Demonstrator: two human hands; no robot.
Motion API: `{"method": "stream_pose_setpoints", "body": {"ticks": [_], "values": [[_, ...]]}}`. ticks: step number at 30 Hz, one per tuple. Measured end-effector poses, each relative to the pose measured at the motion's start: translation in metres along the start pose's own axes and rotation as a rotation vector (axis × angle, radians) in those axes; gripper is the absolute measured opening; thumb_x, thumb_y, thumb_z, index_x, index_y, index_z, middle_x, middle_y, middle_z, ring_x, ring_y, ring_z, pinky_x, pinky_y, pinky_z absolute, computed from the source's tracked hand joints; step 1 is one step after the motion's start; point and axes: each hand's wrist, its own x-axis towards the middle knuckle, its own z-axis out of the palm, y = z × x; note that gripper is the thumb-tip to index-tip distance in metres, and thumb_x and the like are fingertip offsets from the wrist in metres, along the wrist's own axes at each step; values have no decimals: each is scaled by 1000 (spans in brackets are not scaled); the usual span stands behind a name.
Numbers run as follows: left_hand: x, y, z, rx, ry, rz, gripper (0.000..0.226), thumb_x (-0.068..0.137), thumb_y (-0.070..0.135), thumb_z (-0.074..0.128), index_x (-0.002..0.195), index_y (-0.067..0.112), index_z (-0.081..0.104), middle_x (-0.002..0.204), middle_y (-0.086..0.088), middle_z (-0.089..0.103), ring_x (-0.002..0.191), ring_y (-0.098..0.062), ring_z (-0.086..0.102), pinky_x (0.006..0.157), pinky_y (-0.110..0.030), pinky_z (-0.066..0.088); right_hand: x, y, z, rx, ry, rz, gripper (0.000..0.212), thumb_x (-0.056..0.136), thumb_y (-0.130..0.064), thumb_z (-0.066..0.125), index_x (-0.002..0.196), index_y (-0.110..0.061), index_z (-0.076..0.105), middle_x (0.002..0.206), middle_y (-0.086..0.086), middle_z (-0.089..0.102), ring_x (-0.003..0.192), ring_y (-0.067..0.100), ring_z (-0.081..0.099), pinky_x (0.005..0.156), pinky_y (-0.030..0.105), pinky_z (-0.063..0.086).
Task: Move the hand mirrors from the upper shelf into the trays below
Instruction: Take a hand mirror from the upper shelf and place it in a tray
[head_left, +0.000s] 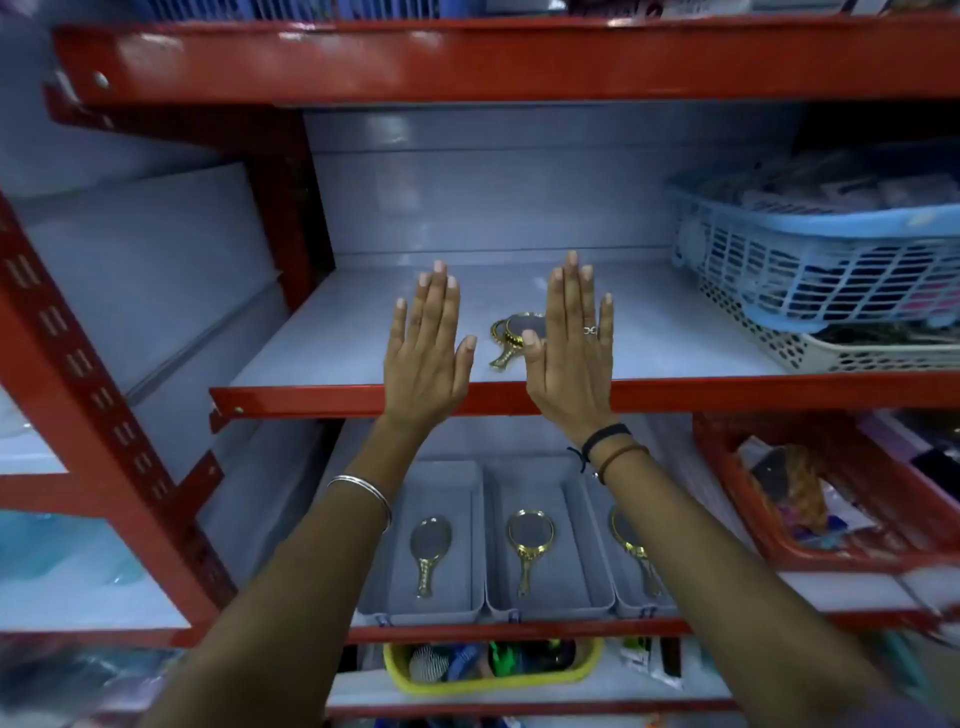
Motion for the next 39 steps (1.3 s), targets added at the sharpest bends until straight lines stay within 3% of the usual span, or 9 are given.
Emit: {"method": "stream_pose_setpoints", "body": {"ticks": [2, 11, 14, 16, 21, 24, 28, 31, 39], "values": [[-5, -8, 5, 24, -35, -48, 61, 98, 41, 8, 147, 7, 13, 156, -15, 24, 144, -4, -21, 121, -28, -11, -6, 6, 9, -38, -22, 42, 61, 94, -30, 30, 146, -5, 12, 157, 16, 20, 142, 2, -26, 118, 28, -17], [-22, -28, 43, 155, -53, -84, 62, 96, 41, 9, 147, 8, 18, 155, -13, 29, 145, -4, -21, 121, -29, -9, -24, 27, 55, -252, -84, 70, 61, 96, -41, 14, 146, -7, 20, 154, 12, 32, 144, 4, -23, 119, 35, -15], [-23, -28, 45, 145, -26, -88, 60, 95, 38, 18, 147, 7, 18, 155, -14, 30, 145, -4, -20, 121, -29, -8, -24, 23, 54, -114, -19, 112, 59, 95, -42, 25, 143, -9, 29, 150, 10, 39, 148, 11, 7, 118, 35, 12], [-24, -28, 44, 130, -18, -92, 61, 93, 36, 23, 147, 8, 18, 155, -14, 30, 145, -4, -20, 121, -29, -7, -15, 16, 45, 64, 6, 277, 53, 93, -42, 39, 133, -8, 44, 136, 11, 54, 129, 23, 42, 100, 38, 39], [-22, -26, 41, 126, -39, -99, 62, 92, 35, 25, 147, 7, 19, 155, -13, 29, 145, -4, -19, 122, -31, -4, 25, 14, 38, -99, -694, 660, 37, 87, -31, 53, 113, -5, 58, 121, 16, 60, 110, 34, 57, 80, 35, 48], [-21, -25, 38, 121, -76, -110, 62, 92, 34, 26, 147, 6, 21, 155, -13, 29, 147, -7, -13, 122, -29, -5, 37, 12, 38, -140, -806, 691, 27, 84, -13, 54, 108, -5, 61, 120, 15, 61, 108, 33, 60, 73, 30, 42], [-19, -23, 34, 116, -127, -102, 62, 91, 33, 28, 146, 4, 25, 154, -14, 31, 144, -20, 17, 121, -27, -8, 45, 24, 38, 172, -811, 833, 10, 82, -14, 58, 90, -8, 60, 102, 13, 64, 88, 28, 63, 67, 27, 47], [-18, -22, 33, 115, -136, -105, 62, 91, 33, 27, 146, 5, 24, 154, -14, 32, 143, -21, 20, 121, -26, -7, 47, 32, 20, 524, -703, 996, 18, 84, -20, 65, 88, -6, 55, 67, 5, 53, 50, 14, 44, 40, 18, 38], [-18, -22, 32, 109, -159, -106, 62, 91, 33, 25, 146, 4, 26, 154, -14, 31, 144, -23, 23, 120, -25, -8, -1, 20, -61, 954, -755, 1063, 18, 90, -12, 59, 72, -9, 61, 62, 2, 54, 46, 8, 47, 35, 10, 39]]}}
